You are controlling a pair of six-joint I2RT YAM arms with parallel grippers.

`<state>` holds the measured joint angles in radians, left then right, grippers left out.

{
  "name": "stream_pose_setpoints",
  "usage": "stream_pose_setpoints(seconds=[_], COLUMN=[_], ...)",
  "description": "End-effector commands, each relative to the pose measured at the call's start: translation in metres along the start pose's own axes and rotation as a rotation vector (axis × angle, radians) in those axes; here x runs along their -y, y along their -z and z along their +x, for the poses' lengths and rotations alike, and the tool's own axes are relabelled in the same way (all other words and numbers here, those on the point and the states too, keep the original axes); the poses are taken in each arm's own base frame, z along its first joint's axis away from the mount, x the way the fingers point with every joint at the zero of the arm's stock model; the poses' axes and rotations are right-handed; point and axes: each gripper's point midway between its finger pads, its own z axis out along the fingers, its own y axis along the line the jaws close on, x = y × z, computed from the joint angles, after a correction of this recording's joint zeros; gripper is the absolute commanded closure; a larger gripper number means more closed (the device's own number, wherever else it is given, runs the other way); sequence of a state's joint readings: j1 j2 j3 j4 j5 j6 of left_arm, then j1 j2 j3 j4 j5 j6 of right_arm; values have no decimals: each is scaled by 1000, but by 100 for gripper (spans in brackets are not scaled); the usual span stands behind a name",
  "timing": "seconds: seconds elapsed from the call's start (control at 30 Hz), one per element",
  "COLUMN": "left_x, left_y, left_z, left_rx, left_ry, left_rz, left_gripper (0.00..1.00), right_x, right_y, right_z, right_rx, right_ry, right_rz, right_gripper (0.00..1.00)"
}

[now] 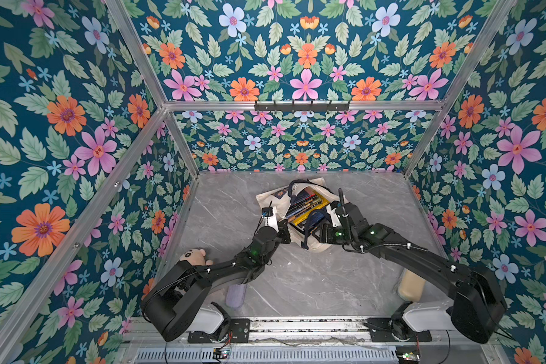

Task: Take out the books from the canvas bag
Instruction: Adjust the canvas bag at the center of the board.

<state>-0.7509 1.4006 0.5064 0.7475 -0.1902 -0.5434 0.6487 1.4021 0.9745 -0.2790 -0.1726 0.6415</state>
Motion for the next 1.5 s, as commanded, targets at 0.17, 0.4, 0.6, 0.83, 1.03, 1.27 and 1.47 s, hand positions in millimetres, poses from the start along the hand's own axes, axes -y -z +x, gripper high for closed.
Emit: stream_pose_setpoints(seconds=[0.17,0.4,0.6,0.83,1.03,1.27,1.47], left_x=[13,15,13,9,5,11,16], left_y=[0,-2,-2,-4,-7,-11,-10], left_z=[-4,-3,-3,-6,-6,-13,-21], left_rx=[-4,-6,-3,11,22,39,67], left_ry=[35,48,55,69,77,64,-20], left_rz=[61,69,56,33,4,27,49], left_gripper=[100,100,100,100,100,100,100], right_x=[-13,5,7,7,18,40,65], right_y=[-37,-76,-69,-18,5,48,95], right_z=[-16,-15,-19,-3,57,110,115], right_rx=[17,-23,25,182,211,206,233], right_ry=[-75,-99,-100,-10,40,15,-49], right_rz=[-55,33,39,84,116,116,125], right_gripper=[44,48,88,100,71,40,38])
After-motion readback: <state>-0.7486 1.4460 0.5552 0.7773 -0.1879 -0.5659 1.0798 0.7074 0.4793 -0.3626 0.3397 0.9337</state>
